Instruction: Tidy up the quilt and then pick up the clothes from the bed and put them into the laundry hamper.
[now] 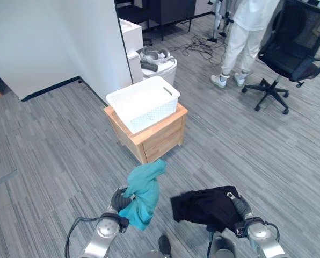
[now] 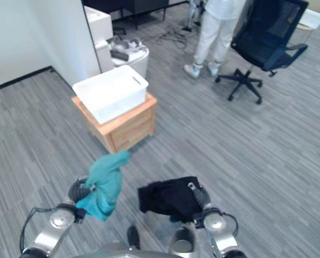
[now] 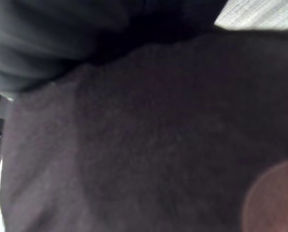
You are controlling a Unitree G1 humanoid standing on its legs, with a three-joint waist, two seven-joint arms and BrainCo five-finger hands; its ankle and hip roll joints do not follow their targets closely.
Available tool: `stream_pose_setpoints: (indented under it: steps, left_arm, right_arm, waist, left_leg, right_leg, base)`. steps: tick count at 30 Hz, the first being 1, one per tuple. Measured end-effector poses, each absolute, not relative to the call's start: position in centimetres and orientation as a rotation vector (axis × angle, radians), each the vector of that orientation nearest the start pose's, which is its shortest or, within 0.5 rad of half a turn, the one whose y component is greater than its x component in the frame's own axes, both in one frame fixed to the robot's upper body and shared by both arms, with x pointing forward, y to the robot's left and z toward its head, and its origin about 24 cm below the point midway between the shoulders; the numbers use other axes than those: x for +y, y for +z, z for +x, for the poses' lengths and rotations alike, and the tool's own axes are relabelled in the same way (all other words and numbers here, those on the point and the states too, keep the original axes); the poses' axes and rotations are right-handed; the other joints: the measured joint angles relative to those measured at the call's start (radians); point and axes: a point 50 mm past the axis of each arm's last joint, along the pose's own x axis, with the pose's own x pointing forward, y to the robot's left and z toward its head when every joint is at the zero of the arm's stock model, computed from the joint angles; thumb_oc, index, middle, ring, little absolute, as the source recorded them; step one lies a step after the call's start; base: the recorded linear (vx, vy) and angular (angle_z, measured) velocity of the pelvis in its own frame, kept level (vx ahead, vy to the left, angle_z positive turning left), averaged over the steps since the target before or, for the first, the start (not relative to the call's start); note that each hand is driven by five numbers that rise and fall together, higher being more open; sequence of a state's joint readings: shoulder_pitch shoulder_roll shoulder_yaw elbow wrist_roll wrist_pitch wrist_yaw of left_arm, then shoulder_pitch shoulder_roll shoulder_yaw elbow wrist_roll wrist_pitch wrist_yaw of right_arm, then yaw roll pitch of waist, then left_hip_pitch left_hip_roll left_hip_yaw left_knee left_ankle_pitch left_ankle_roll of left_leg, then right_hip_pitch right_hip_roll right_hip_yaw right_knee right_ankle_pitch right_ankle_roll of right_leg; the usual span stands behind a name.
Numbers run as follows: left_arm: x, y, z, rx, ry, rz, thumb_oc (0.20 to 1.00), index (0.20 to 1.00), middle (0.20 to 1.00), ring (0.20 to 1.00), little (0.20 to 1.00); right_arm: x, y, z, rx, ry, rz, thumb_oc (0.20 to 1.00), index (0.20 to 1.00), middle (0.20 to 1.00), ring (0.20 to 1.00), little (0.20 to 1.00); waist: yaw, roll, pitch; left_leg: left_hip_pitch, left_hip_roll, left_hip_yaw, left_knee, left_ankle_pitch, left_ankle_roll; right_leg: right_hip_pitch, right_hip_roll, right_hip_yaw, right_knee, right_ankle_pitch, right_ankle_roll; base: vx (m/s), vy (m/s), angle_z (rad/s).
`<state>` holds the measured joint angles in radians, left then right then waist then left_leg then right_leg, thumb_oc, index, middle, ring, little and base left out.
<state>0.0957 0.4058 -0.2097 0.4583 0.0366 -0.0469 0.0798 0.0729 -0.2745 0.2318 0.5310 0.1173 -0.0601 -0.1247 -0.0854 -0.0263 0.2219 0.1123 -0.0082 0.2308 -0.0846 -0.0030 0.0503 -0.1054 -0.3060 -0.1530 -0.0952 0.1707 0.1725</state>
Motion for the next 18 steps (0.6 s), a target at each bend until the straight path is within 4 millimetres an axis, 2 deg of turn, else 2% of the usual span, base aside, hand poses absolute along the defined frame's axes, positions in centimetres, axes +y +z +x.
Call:
stream_pose_setpoints:
  steps: [2,3,4,5,6,7,8,9,10,11,12,13,14,15,16,17,18]
  left_arm:
    - [23.6,-7.3,18.1,0.57,-0.039,0.501,0.2,0.2,0.2,0.2,0.2]
    - [23.7,-8.0,16.6,0.61,-0.025,0.485,0.2,0.2,0.2,0.2,0.2]
    - [23.7,-8.3,16.1,0.623,-0.015,0.478,0.2,0.2,0.2,0.2,0.2]
    - [24.1,-8.5,15.1,0.643,-0.019,0.489,0.2,0.2,0.2,0.2,0.2]
    - [24.8,-8.3,15.5,0.639,-0.017,0.513,0.2,0.2,0.2,0.2,0.2]
    - [23.5,-8.7,16.4,0.637,-0.02,0.468,0.2,0.2,0.2,0.2,0.2]
    - [22.4,-9.0,16.2,0.639,-0.048,0.444,0.2,0.2,0.2,0.2,0.2]
    - [22.0,-8.9,16.3,0.63,-0.059,0.431,0.2,0.2,0.2,0.2,0.2]
    - [21.2,-8.6,16.4,0.602,-0.079,0.415,0.2,0.2,0.2,0.2,0.2]
    - [21.1,-8.5,16.5,0.589,-0.084,0.41,0.2,0.2,0.2,0.2,0.2]
    - [20.7,-8.0,17.0,0.559,-0.089,0.403,0.2,0.2,0.2,0.2,0.2]
    - [20.6,-7.9,17.2,0.546,-0.091,0.402,0.2,0.2,0.2,0.2,0.2]
    - [20.6,-7.5,17.6,0.515,-0.09,0.404,0.2,0.2,0.2,0.2,0.2]
    - [20.3,-7.3,18.1,0.503,-0.093,0.398,0.2,0.2,0.2,0.2,0.2]
    - [20.3,-7.2,18.1,0.498,-0.089,0.393,0.2,0.2,0.2,0.2,0.2]
    - [20.8,-7.1,17.9,0.496,-0.066,0.392,0.2,0.2,0.2,0.2,0.2]
    - [21.0,-7.2,17.6,0.512,-0.056,0.393,0.2,0.2,0.2,0.2,0.2]
  right_arm:
    - [-19.3,-8.4,18.9,0.57,0.001,-0.228,0.2,0.2,0.2,0.2,0.2]
    - [-19.1,-8.5,18.8,0.572,0.017,-0.231,0.2,0.2,0.2,0.2,0.2]
    - [-19.0,-8.5,18.8,0.579,0.031,-0.232,0.2,0.2,0.2,0.2,0.2]
    - [-18.7,-8.8,18.5,0.589,0.048,-0.22,0.2,0.2,0.2,0.2,0.2]
    - [-18.5,-8.7,18.6,0.581,0.048,-0.213,0.2,0.2,0.2,0.2,0.2]
    - [-19.5,-8.1,19.5,0.563,0.041,-0.252,0.2,0.2,0.2,0.2,0.2]
    - [-20.0,-7.1,20.8,0.52,0.048,-0.284,0.2,0.2,0.2,0.2,0.2]
    - [-20.4,-6.6,21.4,0.499,0.04,-0.296,0.2,0.2,0.2,0.2,0.2]
    - [-20.6,-5.7,22.6,0.463,0.041,-0.312,0.2,0.2,0.2,0.2,0.2]
    - [-20.7,-5.2,23.2,0.444,0.043,-0.325,0.2,0.2,0.2,0.2,0.2]
    - [-20.8,-4.3,24.1,0.403,0.048,-0.337,0.2,0.2,0.2,0.2,0.2]
    - [-20.6,-4.1,24.4,0.394,0.051,-0.34,0.2,0.2,0.2,0.2,0.2]
    - [-20.8,-3.8,24.7,0.378,0.075,-0.426,0.2,0.2,0.2,0.2,0.2]
    - [-21.0,-3.7,24.5,0.371,0.081,-0.454,0.2,0.2,0.2,0.2,0.2]
    - [-21.2,-3.3,24.4,0.353,0.077,-0.466,0.2,0.2,0.2,0.2,0.2]
    - [-20.8,-2.8,24.3,0.311,0.086,-0.456,0.2,0.2,0.2,0.2,0.2]
    - [-20.6,-2.8,24.0,0.302,0.094,-0.455,0.2,0.2,0.2,0.2,0.2]
  waist:
    - [0.007,0.006,0.002]
    - [0.004,0.013,-0.003]
    - [0.008,0.022,-0.007]
    - [0.014,0.002,-0.031]
    - [0.003,-0.051,-0.03]
    - [0.025,-0.035,-0.017]
    - [0.042,-0.014,-0.012]
    - [0.037,-0.008,-0.005]
    - [0.039,-0.022,0.006]
    - [0.042,-0.013,0.011]
    - [0.032,-0.015,0.024]
    - [0.041,-0.008,0.031]
    - [0.029,-0.011,0.036]
    - [0.016,0.005,0.04]
    - [0.016,0.018,0.036]
    - [0.018,0.029,0.034]
    - [0.018,0.03,0.035]
  left_leg:
    - [0.06,0.047,-0.002,0.004,-0.018,-0.043]
    - [0.088,0.087,-0.012,0.015,-0.052,-0.092]
    - [0.088,0.127,-0.004,0.059,-0.078,-0.117]
    - [0.052,0.171,0.006,0.187,-0.111,-0.158]
    - [-0.039,0.179,0.008,0.373,-0.128,-0.176]
    - [-0.147,0.254,0.04,0.589,-0.086,-0.15]
    - [-0.198,0.302,0.057,0.682,-0.076,-0.162]
    - [-0.213,0.303,0.071,0.679,-0.095,-0.169]
    - [-0.214,0.265,0.095,0.599,-0.119,-0.177]
    - [-0.21,0.235,0.09,0.54,-0.12,-0.178]
    - [-0.214,0.191,0.119,0.427,-0.118,-0.169]
    - [-0.216,0.168,0.15,0.361,-0.105,-0.154]
    - [-0.23,0.17,0.248,0.292,-0.064,-0.169]
    - [-0.248,0.186,0.282,0.257,-0.015,-0.155]
    - [-0.27,0.207,0.318,0.231,0.018,-0.161]
    - [-0.286,0.232,0.348,0.194,0.06,-0.147]
    - [-0.281,0.232,0.351,0.188,0.067,-0.135]
  right_leg:
    - [-0.001,-0.002,-0.015,0.001,0.024,-0.002]
    - [0.025,0.022,-0.035,0.027,0.01,-0.011]
    - [0.021,0.067,-0.036,0.088,-0.013,-0.042]
    - [0.044,0.135,-0.031,0.139,-0.05,-0.072]
    - [0.079,0.123,-0.045,0.102,-0.072,-0.109]
    - [0.092,0.151,-0.077,0.084,-0.085,-0.146]
    - [0.119,0.181,-0.069,0.061,-0.092,-0.168]
    - [0.141,0.192,-0.065,0.041,-0.083,-0.17]
    - [0.159,0.191,-0.044,0.014,-0.069,-0.167]
    - [0.169,0.193,-0.028,0.014,-0.071,-0.165]
    - [0.196,0.2,-0.013,0.014,-0.086,-0.166]
    - [0.22,0.205,-0.022,0.011,-0.107,-0.164]
    - [0.252,0.213,-0.068,0.011,-0.151,-0.163]
    - [0.271,0.238,-0.089,0.011,-0.151,-0.163]
    - [0.28,0.259,-0.114,0.01,-0.162,-0.155]
    - [0.299,0.283,-0.139,0.011,-0.184,-0.162]
    - [0.314,0.288,-0.145,0.012,-0.197,-0.156]
  base:
    - [0.49,-0.469,0.22]
    - [0.52,-0.626,0.12]
    - [0.27,-0.478,0.16]
    - [0.28,-0.46,0.37]
    - [0.33,-0.383,0.46]
    - [0.36,-0.271,0.24]
    - [0.38,-0.165,-0.11]
    - [0.36,-0.052,-0.36]
    - [0.26,-0.011,-0.34]
    - [0.51,0.02,-0.47]
    - [0.4,0.011,-0.31]
    - [0.59,0.052,-0.03]
    - [0.22,0.027,0.23]
    - [0.3,0.066,0.34]
    - [0.22,0.064,0.18]
    - [0.33,0.113,-0.06]
    - [0.31,0.124,-0.13]
